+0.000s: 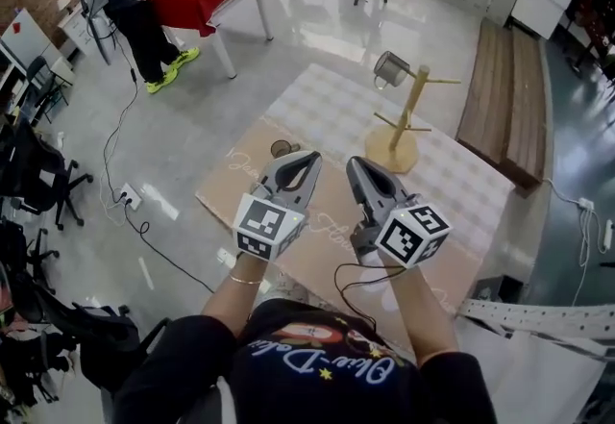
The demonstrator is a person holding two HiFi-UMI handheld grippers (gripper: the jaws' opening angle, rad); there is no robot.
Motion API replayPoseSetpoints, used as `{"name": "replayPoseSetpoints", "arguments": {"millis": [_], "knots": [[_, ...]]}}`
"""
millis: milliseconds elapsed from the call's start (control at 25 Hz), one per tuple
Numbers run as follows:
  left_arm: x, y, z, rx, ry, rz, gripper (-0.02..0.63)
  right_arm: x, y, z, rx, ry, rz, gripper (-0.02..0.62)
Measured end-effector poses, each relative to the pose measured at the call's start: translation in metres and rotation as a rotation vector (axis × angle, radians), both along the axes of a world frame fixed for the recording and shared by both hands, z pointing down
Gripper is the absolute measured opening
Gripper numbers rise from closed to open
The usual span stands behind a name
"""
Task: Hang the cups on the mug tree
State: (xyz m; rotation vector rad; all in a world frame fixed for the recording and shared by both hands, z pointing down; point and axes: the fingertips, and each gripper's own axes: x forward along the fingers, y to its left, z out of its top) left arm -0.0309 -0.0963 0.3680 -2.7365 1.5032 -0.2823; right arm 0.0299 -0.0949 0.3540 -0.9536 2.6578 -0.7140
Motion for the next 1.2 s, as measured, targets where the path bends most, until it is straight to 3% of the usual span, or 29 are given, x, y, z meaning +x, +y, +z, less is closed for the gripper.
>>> {"name": "replayPoseSetpoints", "arguments": {"millis": [560,1200], "knots": [[-0.041,0.018,0.008,-0.007,-0.024,-0.106,0.008,-0.042,0.007,0.014,0.003,0.006,-0.105,0.009],[-0.05,0.027,0.031,-0.027,-0.019,-0.105,0.008,-0.045,0.011,0.037,-0.005,0.035,-0.111,0.011]]}}
